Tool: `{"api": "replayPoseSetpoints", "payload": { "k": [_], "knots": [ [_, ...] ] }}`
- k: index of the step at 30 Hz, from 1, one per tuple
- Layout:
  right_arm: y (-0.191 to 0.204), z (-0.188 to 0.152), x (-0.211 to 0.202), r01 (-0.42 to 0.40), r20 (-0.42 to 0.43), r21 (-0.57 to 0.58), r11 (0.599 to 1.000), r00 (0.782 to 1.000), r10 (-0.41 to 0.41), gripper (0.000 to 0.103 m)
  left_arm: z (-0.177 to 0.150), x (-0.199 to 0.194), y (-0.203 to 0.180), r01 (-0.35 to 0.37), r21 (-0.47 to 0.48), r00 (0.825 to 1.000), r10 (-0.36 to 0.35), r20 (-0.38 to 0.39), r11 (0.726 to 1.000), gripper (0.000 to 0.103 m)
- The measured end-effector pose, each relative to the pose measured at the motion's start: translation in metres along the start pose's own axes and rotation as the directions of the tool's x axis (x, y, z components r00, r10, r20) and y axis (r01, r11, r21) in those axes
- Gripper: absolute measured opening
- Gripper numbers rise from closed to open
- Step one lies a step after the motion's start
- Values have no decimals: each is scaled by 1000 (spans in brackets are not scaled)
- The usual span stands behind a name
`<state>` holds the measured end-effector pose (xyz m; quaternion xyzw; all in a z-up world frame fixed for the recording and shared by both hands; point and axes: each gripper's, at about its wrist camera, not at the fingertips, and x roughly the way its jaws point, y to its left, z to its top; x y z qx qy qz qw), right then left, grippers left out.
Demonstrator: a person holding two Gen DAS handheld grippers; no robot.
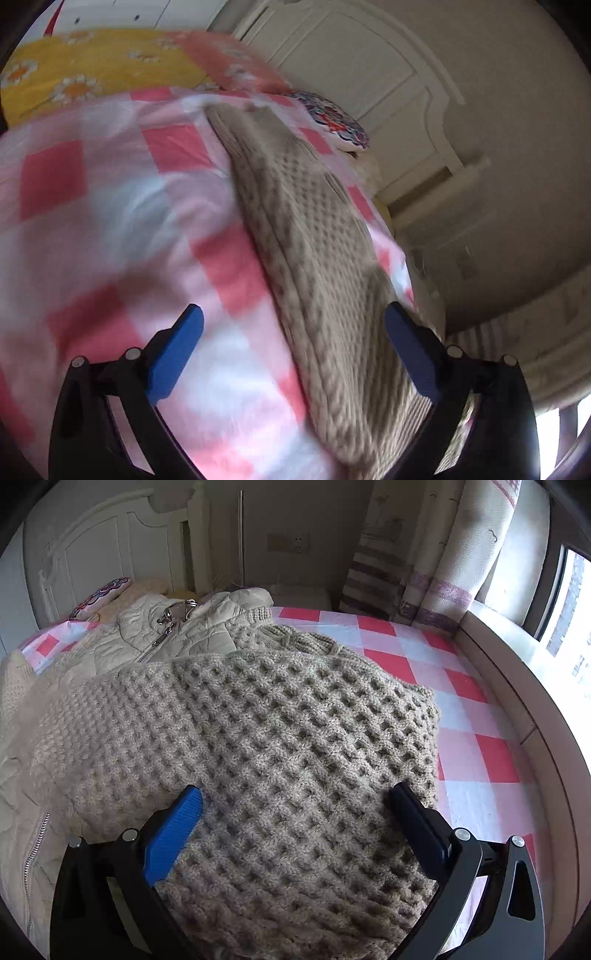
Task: Fold large clothes
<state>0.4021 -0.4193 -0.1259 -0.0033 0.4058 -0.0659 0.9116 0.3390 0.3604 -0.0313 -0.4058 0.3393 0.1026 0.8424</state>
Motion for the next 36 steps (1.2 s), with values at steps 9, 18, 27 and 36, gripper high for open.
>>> {"api": "replayPoseSetpoints", "payload": {
  "k": [9, 18, 27, 36],
  "knots": [
    [-3, -12, 0, -17, -2, 14, 1000, 1000, 17, 99, 25, 42, 9, 57, -123, 997, -51, 49, 991, 28],
    [-21, -18, -16, -66, 95, 128, 990, 994, 54, 98, -69, -43, -138, 164, 245, 947, -222, 231, 956, 11],
    [-91, -52, -43, -216, 321, 495, 841, 946, 55, 98, -349, -47, -301, 285, 870, 937, -311, -162, 403, 48],
    [-98, -52, -36, -248, 300, 529, 812, 949, 94, 98, -471, -19, -269, 66, 998, 995, -77, -64, 19, 90]
  ]
}}
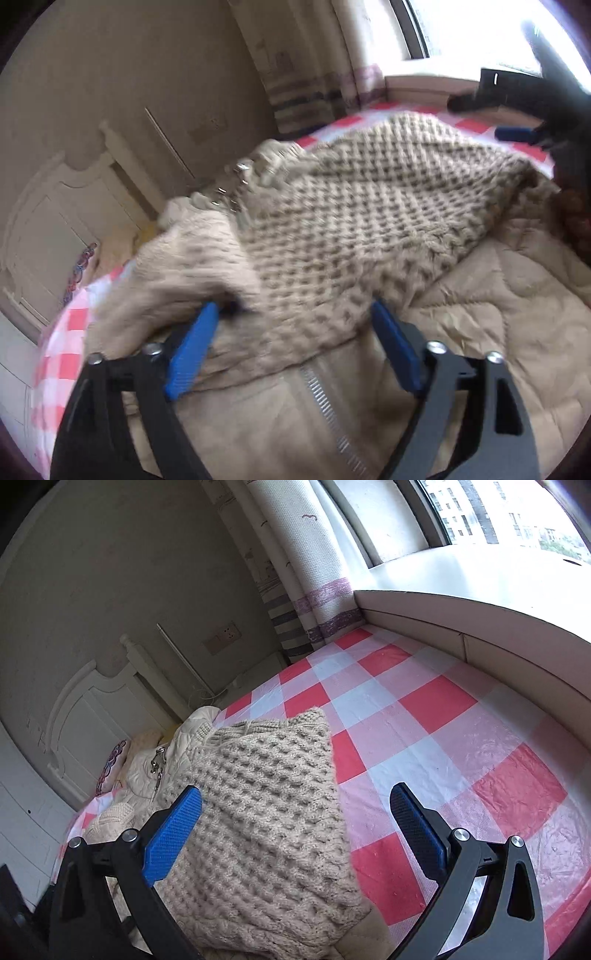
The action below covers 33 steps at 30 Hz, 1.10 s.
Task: Fold large clothes
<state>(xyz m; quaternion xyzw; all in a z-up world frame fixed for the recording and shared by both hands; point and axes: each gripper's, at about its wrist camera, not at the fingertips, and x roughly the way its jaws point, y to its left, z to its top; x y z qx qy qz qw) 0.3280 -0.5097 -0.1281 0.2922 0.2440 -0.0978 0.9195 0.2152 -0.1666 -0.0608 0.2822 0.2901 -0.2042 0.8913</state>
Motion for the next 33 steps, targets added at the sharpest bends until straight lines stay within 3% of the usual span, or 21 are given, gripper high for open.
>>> {"api": "replayPoseSetpoints", "payload": {
  "k": [4, 7, 9, 11, 13, 14, 18, 21, 23, 26, 30, 33],
  "knots": [
    [-4, 2, 1, -1, -1, 10, 1000, 1000, 1, 98, -21, -48, 44, 56, -101, 998, -53, 32, 993, 93],
    [-3, 1, 0, 0, 1, 4, 1000, 1000, 0, 98, -47, -54, 102, -31, -240, 1000, 30, -10, 970, 96],
    [0, 1, 1, 2, -4, -11, 1000, 1000, -2, 98, -70, -49, 141, -110, -372, 992, 80, -93, 922, 89],
    [3, 0, 1, 4, -7, -24, 1000, 1000, -4, 98, -95, -36, 176, -150, -504, 982, 70, -174, 851, 77],
    [4, 0, 2, 8, -12, -29, 1000, 1000, -8, 98, -111, -20, 194, -222, -525, 962, 97, -256, 821, 75],
    [5, 0, 2, 13, -13, -33, 999, 1000, -14, 98, -118, -14, 195, -249, -513, 952, 109, -287, 822, 73],
    [18, 0, 0, 50, 1, -92, 994, 999, -50, 97, -130, -6, 196, -237, -516, 954, 97, -284, 823, 75],
    [58, -8, -13, 83, 51, -264, 961, 996, -72, 95, -135, -10, 194, -258, -511, 949, 116, -293, 820, 80],
    [108, -25, -24, 70, 85, -451, 890, 996, -35, 95, -136, -10, 194, -262, -522, 949, 119, -291, 812, 82],
    [189, -64, -33, 58, 93, -716, 696, 996, 13, 91, -140, -8, 199, -245, -551, 953, 95, -287, 797, 84],
    [271, -101, -20, 2, 30, -853, 523, 999, 45, 89, -140, 1, 206, -230, -582, 956, 67, -287, 780, 88],
    [313, -127, 15, -71, -85, -917, 393, 996, -19, 85, -144, 4, 210, -215, -605, 957, 42, -287, 766, 90]
  ]
}}
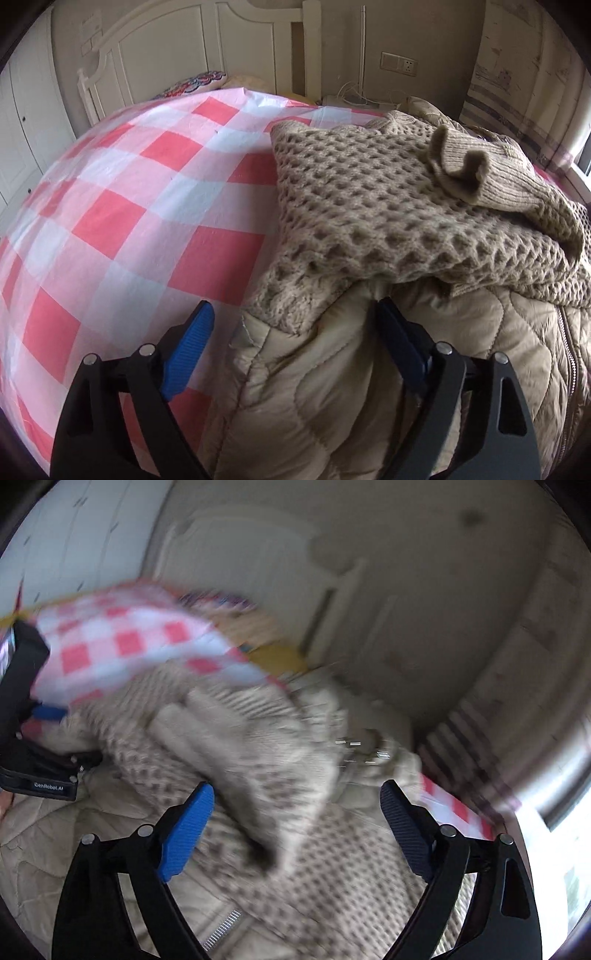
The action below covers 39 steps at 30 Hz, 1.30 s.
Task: Fold large clothes
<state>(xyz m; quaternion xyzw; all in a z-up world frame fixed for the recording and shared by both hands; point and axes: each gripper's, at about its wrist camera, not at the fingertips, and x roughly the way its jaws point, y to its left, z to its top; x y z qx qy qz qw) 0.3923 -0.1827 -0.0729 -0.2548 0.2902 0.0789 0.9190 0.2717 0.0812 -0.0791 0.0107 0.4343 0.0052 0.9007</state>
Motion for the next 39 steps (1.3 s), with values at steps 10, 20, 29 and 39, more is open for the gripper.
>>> {"api": "replayPoseSetpoints", "payload": {
  "k": [10, 20, 29, 39],
  "knots": [
    [15, 9, 38, -40, -16, 97, 995, 999, 42, 19, 1, 5, 5, 27, -34, 999, -28, -18, 999, 94],
    [-156, -171, -28, -285, 236, 909, 305, 954, 186, 20, 3, 8, 6, 33, -38, 999, -34, -19, 999, 95],
    [-154, -208, -11, -300, 250, 932, 203, 938, 238, 31, 2, 9, 5, 26, -44, 999, -27, -21, 999, 98],
    [-146, -153, -77, -111, 172, 846, 521, 983, -70, 65, 2, 9, 5, 27, -45, 999, -27, -21, 999, 98]
  ]
}}
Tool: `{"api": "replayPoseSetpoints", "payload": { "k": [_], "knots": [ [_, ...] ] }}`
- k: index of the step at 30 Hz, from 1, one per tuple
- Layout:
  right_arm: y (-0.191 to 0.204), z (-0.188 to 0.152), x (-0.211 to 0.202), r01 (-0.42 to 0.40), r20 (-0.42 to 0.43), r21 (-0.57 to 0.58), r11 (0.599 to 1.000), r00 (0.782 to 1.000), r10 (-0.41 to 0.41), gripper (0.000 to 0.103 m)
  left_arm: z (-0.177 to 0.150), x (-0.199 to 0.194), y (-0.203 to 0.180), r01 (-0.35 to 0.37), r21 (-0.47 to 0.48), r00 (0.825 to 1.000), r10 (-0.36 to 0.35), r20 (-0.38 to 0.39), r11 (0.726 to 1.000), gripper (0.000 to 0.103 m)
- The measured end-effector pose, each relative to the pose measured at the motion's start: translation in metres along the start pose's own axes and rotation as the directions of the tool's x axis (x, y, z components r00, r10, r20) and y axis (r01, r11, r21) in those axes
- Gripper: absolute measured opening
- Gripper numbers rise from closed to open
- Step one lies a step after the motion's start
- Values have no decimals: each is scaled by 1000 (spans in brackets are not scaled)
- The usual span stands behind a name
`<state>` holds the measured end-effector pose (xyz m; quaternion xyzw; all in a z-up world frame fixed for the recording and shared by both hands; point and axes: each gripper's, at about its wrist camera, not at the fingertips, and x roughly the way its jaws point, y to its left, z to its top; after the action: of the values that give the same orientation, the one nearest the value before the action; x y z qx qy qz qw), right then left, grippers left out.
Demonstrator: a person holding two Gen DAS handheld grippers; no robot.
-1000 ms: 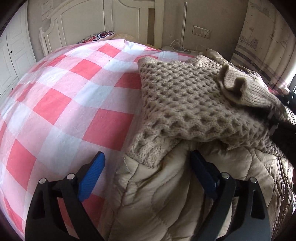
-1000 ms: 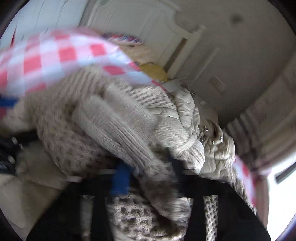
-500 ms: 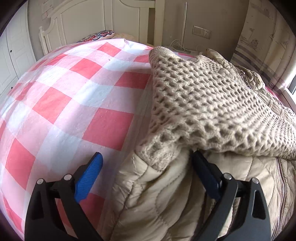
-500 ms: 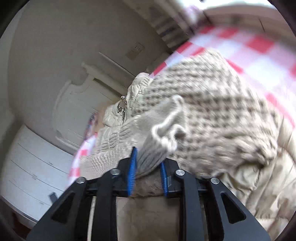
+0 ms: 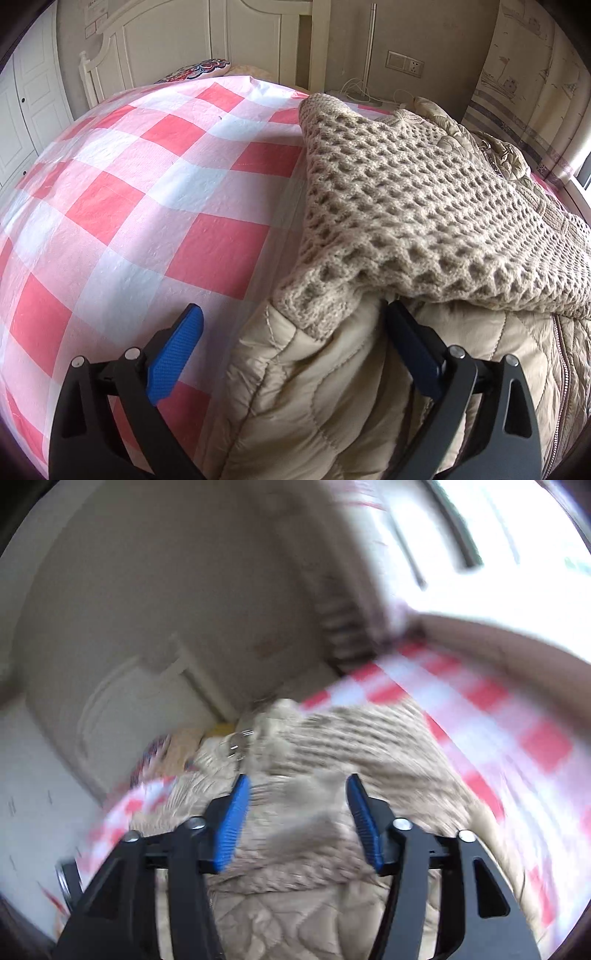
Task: Fold large clothes
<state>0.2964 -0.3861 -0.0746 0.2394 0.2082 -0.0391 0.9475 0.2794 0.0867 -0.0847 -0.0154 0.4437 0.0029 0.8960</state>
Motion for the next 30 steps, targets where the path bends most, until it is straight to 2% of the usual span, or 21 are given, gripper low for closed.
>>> {"api": "replayPoseSetpoints", "payload": {
  "k": [1, 3, 5, 6, 7, 8, 9, 10, 11, 12, 14, 15, 19, 21, 23, 24, 26, 30],
  "knots": [
    [13, 1, 5, 10, -17, -73, 997, 1000, -11, 75, 0, 0, 0, 0, 0, 1000, 0, 0, 1000, 98],
    [30, -2, 19, 41, -73, -187, 981, 996, -56, 77, 0, 0, 0, 2, -3, 1000, -2, 1, 1000, 98],
    [38, -15, 50, 113, -169, -286, 951, 971, -167, 77, 0, -1, 2, 7, -11, 1000, -7, 4, 1000, 98],
    [36, -25, 67, 148, -223, -325, 934, 948, -227, 77, -1, -2, 4, 13, -24, 1000, -13, 12, 1000, 98],
    [32, -34, 75, 156, -252, -339, 928, 935, -249, 79, -1, -6, 8, 18, -42, 999, -16, 33, 999, 97],
    [28, -38, 78, 150, -263, -332, 931, 933, -244, 79, -4, -19, 15, 27, -82, 994, -18, 104, 996, 88],
    [26, -34, 76, 142, -264, -314, 939, 937, -230, 79, -7, -31, 21, 45, -118, 985, -24, 168, 992, 86],
    [24, -34, 75, 141, -269, -310, 940, 936, -229, 80, -12, -51, 32, 88, -178, 962, -37, 271, 980, 86],
    [23, -35, 75, 137, -273, -314, 940, 935, -228, 81, -15, -66, 41, 133, -224, 940, -52, 336, 965, 87],
    [22, -36, 77, 135, -273, -316, 939, 935, -226, 83, -14, -74, 46, 171, -249, 930, -73, 361, 953, 87],
    [23, -36, 77, 141, -268, -324, 936, 935, -233, 83, 1, -82, 46, 253, -254, 928, -159, 338, 933, 89],
    [24, -37, 77, 143, -266, -326, 934, 935, -236, 84, 10, -85, 40, 267, -240, 930, -184, 319, 933, 89],
    [24, -37, 78, 131, -268, -312, 941, 938, -220, 84, 34, -89, -11, 246, -78, 935, -216, 281, 966, 91],
    [22, -38, 73, 128, -268, -310, 942, 939, -216, 84, 36, -78, -44, 210, 28, 945, -211, 251, 977, 91],
    [23, -38, 76, 129, -267, -311, 942, 939, -217, 84, 33, -56, -68, 173, 88, 963, -187, 194, 981, 91],
    [23, -38, 78, 127, -267, -309, 943, 940, -214, 84, 28, -36, -79, 149, 118, 977, -164, 135, 982, 91],
    [22, -37, 75, 119, -269, -302, 946, 941, -204, 85, 18, -5, -86, 81, 159, 993, -93, 68, 984, 95],
    [20, -36, 73, 107, -269, -296, 949, 944, -190, 86, 17, -4, -84, 86, 162, 991, -102, 89, 983, 96]
  ]
}}
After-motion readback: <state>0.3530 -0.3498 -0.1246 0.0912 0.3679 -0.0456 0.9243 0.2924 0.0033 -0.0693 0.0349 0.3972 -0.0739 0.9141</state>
